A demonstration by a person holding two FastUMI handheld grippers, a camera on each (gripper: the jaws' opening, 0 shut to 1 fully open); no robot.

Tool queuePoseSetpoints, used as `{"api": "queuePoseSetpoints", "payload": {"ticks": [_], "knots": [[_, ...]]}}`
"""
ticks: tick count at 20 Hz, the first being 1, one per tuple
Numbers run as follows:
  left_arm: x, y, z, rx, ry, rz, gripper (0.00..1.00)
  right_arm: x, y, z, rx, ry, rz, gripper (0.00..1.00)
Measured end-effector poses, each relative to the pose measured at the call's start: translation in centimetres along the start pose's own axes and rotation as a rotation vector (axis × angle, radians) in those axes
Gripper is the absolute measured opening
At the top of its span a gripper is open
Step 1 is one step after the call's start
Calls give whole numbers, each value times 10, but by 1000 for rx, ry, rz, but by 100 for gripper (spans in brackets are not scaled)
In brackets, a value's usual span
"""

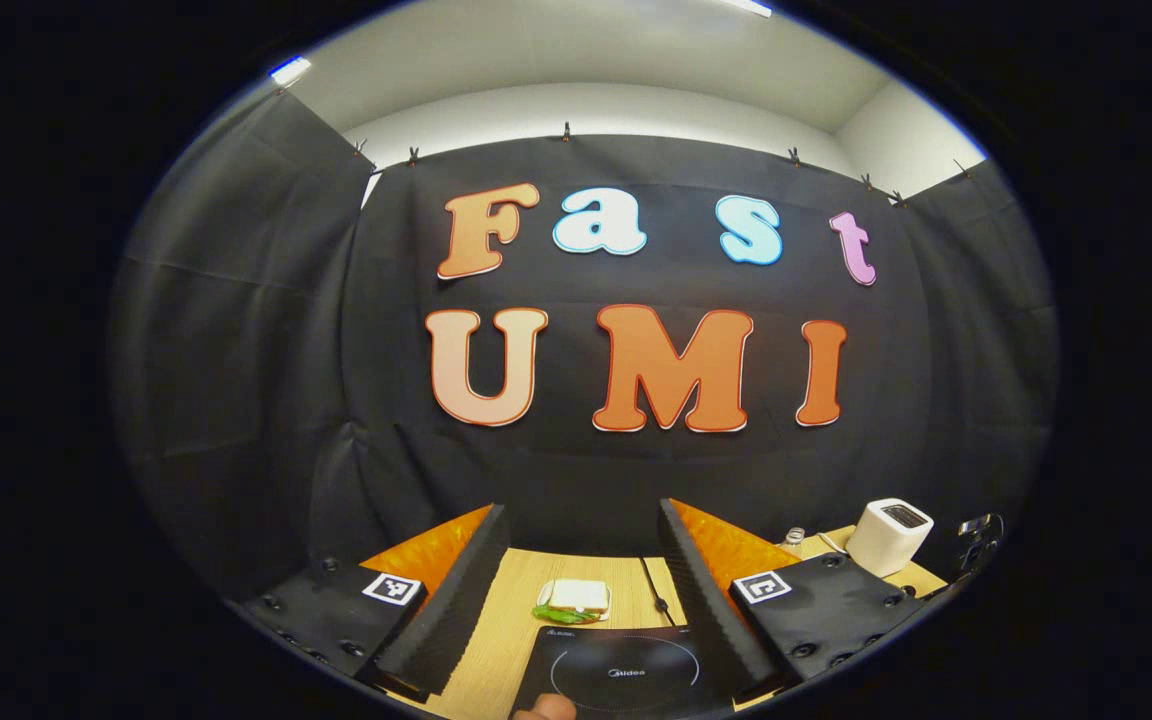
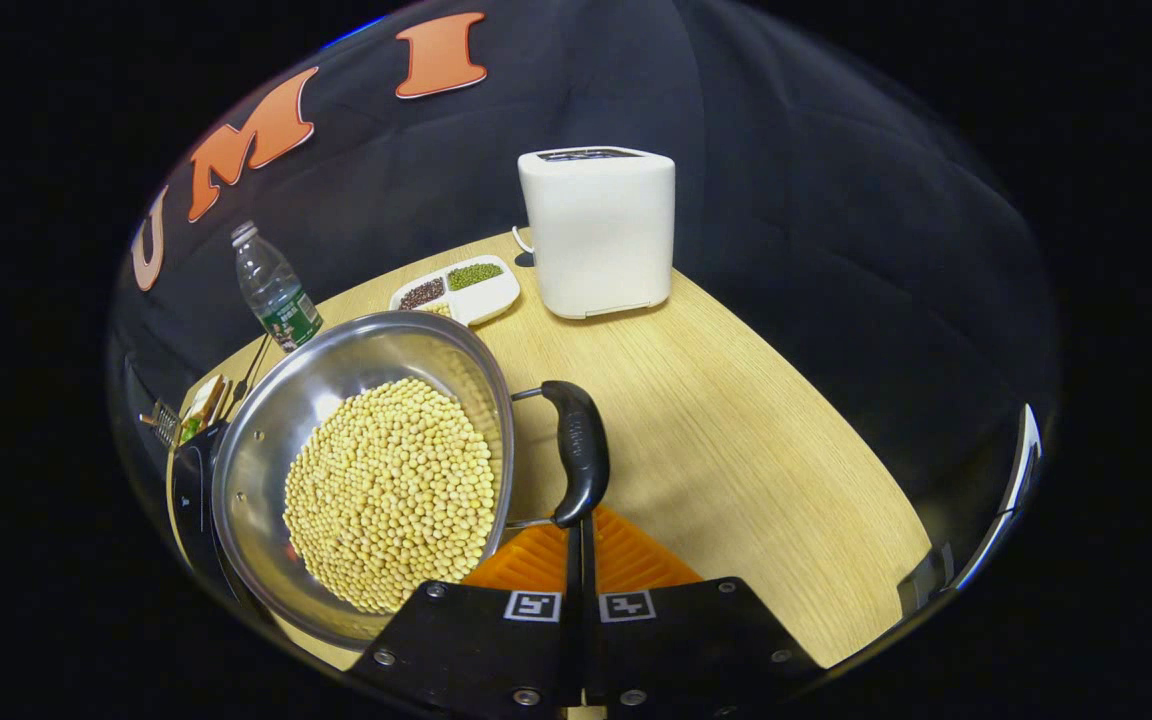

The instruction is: First push the handle of the pot to place it horizontally, then grasp the pot with both hands and set it on the induction cooktop.

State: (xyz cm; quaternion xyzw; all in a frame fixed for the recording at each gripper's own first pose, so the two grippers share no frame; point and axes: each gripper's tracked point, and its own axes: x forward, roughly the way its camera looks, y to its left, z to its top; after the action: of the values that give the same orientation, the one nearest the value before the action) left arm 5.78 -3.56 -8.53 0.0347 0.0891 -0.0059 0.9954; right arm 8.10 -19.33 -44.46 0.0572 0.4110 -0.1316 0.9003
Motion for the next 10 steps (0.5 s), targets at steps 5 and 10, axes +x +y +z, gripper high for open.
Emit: {"api": "queuePoseSetpoints", "payload": {"ticks": [5,10], "knots": [[9,-9,-22,-6,35,-9,98,17,-2,11,36,37,15,0],[17,-33,-62,26,78,-37,99,30,0,26,3,46,-6,0]]}}
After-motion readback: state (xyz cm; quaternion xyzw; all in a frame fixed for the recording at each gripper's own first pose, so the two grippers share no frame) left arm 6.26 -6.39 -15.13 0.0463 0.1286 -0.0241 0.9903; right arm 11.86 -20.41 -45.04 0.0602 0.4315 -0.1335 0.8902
